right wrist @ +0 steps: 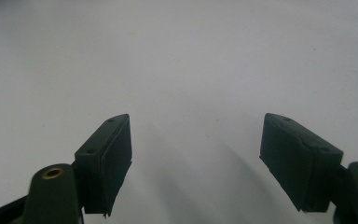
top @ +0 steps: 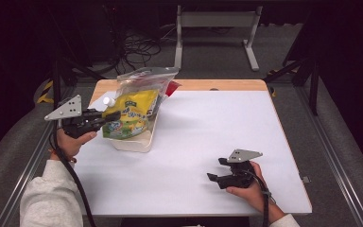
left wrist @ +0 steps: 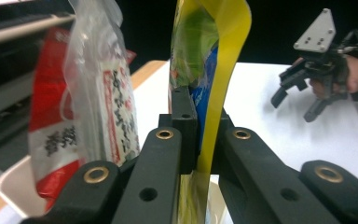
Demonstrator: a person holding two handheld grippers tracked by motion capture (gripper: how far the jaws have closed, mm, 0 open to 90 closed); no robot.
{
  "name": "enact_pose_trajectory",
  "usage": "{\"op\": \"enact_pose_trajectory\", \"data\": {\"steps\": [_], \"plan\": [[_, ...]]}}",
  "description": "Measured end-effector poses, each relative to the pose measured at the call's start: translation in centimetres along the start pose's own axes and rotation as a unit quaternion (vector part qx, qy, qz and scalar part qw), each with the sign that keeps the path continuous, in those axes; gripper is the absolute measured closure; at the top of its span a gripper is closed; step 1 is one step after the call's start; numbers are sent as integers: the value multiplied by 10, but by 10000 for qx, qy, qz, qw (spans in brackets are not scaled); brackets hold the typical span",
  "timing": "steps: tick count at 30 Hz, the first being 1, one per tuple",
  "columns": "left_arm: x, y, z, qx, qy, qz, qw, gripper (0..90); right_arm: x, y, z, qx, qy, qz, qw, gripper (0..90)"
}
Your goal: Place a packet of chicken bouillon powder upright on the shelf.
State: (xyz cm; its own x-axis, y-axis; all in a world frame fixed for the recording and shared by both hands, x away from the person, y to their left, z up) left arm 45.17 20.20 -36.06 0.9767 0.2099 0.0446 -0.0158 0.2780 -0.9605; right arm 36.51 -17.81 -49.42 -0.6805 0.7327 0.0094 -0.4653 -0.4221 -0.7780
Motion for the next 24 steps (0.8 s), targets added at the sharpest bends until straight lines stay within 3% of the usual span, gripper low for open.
{"op": "enact_pose_trajectory", "data": {"steps": [2,8,14,22,24], "plan": [[4,9,-6,136,113,77,9998,873,1,0,-1,7,-16,-3,10000,242],[9,28,-24,495,48,219,9985,868,4,-2,0,-21,-63,36,10000,239],[11,35,-27,492,-2,324,9983,857,6,-3,3,-66,-58,84,9999,239],[8,45,-24,622,-353,275,9971,819,7,-7,5,-116,-44,141,9998,239],[7,48,-22,693,-572,236,9957,808,7,-7,5,-122,-38,159,9998,239]]}}
Point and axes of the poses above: each handheld gripper's, and its own axes: z roughly backward along the jaws, y roughly out of its underside, x roughly to its left, the point moved 7 cm from there along -z, roughly forward along the jaws, and after that the axes turned 8 degrees about y, right-handed, at the moved point
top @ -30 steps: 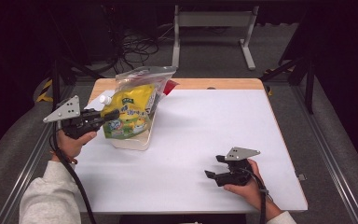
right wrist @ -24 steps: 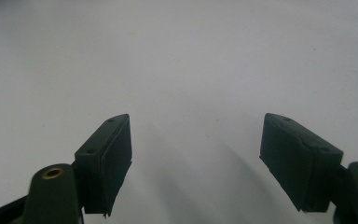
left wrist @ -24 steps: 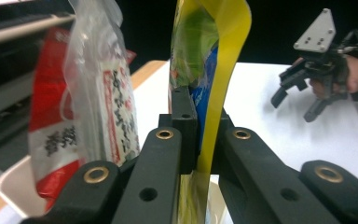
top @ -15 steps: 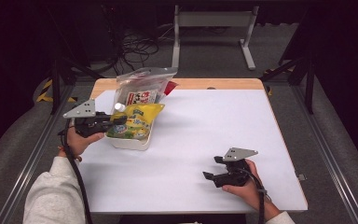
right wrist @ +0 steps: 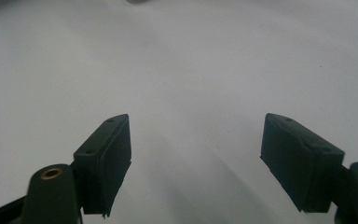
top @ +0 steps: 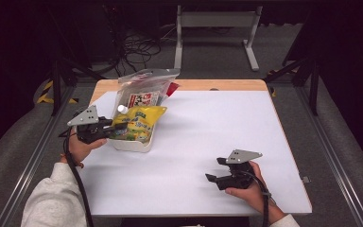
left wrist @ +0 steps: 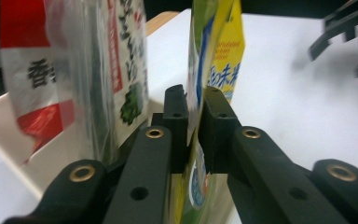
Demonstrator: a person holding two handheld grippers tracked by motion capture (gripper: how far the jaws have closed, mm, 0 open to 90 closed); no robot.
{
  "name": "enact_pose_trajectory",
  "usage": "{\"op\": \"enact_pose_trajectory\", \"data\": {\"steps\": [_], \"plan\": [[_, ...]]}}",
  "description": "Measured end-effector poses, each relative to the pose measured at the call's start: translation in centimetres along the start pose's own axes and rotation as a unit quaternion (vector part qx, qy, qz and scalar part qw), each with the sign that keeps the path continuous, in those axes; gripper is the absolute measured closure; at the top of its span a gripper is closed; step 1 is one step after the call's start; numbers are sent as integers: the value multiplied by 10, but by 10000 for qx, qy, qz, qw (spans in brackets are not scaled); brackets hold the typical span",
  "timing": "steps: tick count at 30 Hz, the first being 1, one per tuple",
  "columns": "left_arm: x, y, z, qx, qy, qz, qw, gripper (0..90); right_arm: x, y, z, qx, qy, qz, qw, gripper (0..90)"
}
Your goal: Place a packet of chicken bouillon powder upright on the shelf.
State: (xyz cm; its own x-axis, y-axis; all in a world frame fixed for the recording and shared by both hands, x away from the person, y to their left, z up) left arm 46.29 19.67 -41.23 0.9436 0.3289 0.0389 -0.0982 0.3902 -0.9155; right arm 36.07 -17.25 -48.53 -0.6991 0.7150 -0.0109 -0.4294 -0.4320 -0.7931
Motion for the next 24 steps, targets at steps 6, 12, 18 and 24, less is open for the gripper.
{"op": "enact_pose_trajectory", "data": {"steps": [6,12,18,24], "plan": [[-3,10,2,73,-259,91,9996,786,-1,-2,1,-28,12,62,10000,239],[-2,20,3,40,-270,276,9992,788,-1,-3,3,-47,35,98,9999,239],[2,29,3,49,-364,421,9984,798,-1,-5,3,-68,33,141,9999,239],[1,34,3,37,-429,538,9976,803,-1,-6,2,-77,38,164,9998,238]]}}
Point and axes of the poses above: each handheld gripper's, and its own axes: z roughly backward along the jaws, y roughly out of its underside, x roughly to its left, the point moved 7 cm from there along -z, roughly forward along the jaws, and after that the axes turned 8 degrees about y, right-handed, at the moved point
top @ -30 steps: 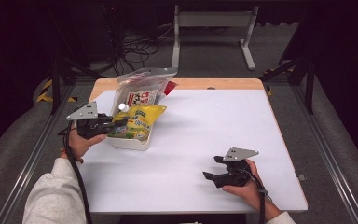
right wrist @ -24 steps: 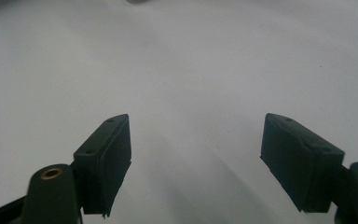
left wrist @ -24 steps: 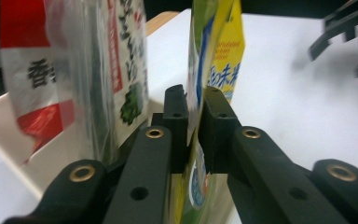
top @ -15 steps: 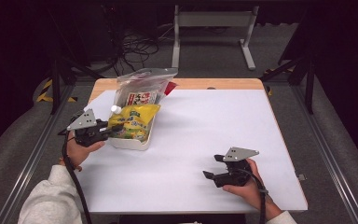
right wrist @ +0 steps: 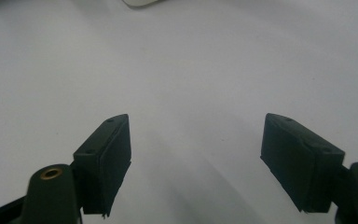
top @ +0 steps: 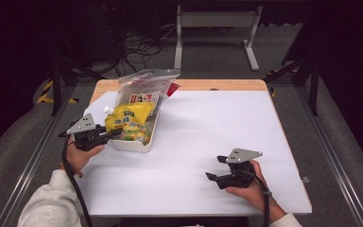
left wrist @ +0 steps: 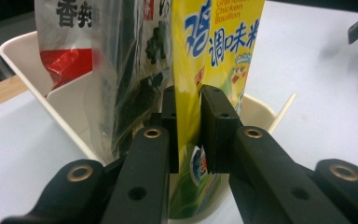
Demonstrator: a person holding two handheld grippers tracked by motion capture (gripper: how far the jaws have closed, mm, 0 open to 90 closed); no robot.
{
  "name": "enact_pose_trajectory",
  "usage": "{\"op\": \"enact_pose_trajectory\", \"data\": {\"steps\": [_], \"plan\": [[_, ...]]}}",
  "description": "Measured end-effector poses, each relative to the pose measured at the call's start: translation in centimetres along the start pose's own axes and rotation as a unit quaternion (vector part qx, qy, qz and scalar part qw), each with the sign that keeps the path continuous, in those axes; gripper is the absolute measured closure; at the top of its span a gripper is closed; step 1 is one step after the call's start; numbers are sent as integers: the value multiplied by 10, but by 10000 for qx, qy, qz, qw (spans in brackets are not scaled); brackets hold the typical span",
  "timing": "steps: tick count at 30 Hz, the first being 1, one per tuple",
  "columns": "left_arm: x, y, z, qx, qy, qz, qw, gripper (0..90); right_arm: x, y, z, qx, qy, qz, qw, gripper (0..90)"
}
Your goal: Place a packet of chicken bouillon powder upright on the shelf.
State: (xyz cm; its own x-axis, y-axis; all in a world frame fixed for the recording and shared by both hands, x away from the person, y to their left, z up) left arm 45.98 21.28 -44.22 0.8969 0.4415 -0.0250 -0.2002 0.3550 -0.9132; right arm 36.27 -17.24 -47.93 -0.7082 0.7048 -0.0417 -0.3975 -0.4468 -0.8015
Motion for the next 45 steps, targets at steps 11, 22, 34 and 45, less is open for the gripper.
{"op": "enact_pose_trajectory", "data": {"steps": [11,22,34,45], "plan": [[-5,2,7,-205,-425,182,9987,662,-2,-3,4,-63,99,92,9999,239],[-14,7,17,-207,-690,275,9970,514,-5,-5,7,-97,187,153,9997,239],[-22,14,19,-116,-1278,510,9904,265,-15,-6,11,-156,324,126,9993,239],[-42,14,18,-101,-1336,503,9897,146,-22,-8,16,-244,507,166,9983,234]]}}
Point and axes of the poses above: each handheld gripper's, and its own axes: z roughly backward along the jaws, y roughly out of its underside, x roughly to its left, the point moved 7 cm from there along -z, roughly forward along the jaws, and after that the axes turned 8 degrees about y, right-handed, at the moved point
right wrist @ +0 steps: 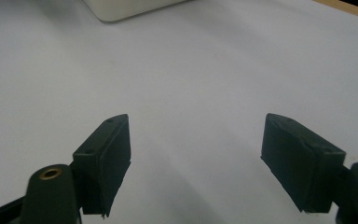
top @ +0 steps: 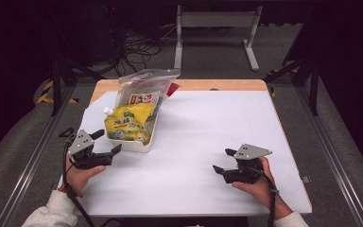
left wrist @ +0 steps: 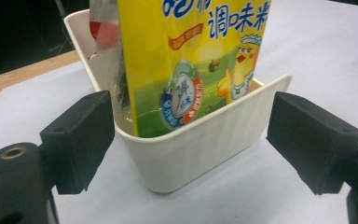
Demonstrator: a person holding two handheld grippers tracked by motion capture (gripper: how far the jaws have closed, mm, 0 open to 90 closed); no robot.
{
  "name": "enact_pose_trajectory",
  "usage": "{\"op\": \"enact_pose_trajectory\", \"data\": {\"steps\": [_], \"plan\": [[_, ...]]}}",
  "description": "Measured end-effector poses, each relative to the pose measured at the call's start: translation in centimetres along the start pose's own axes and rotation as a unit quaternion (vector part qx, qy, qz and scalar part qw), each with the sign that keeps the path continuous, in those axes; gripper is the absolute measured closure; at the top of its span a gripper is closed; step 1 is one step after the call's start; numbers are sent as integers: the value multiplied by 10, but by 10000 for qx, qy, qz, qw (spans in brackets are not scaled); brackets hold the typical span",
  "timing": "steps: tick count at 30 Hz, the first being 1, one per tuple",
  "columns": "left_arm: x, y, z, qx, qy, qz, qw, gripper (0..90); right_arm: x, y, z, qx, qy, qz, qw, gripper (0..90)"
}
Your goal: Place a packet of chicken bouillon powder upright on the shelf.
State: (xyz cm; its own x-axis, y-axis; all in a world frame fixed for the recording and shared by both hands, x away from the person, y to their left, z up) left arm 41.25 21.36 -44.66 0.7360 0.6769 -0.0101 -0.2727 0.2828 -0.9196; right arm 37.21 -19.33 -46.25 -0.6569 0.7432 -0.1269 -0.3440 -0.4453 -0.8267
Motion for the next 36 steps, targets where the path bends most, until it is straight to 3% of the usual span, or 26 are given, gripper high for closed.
{"op": "enact_pose_trajectory", "data": {"steps": [5,14,26,36], "plan": [[-11,-1,3,-15,79,40,10000,127,-3,0,2,16,137,98,9999,219],[-29,0,-1,86,280,-66,9995,116,-8,3,3,64,338,257,9991,188],[-48,0,-4,141,445,-196,9987,102,-19,9,11,102,518,211,9984,145],[-77,7,-23,438,836,-444,9945,98,-28,18,19,137,699,286,9970,133]]}}
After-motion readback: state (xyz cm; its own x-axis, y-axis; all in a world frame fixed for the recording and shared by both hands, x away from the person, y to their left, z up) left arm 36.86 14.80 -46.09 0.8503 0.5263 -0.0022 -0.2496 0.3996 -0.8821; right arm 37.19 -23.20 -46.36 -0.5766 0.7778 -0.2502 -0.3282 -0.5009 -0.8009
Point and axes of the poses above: each handheld gripper's, and its own axes: z roughly backward along the jaws, y roughly out of its underside, x roughly to its left, the point moved 7 cm from there along -z, roughly forward along the jaws, and after that the axes turned 8 degrees about y, right-handed, at the moved point
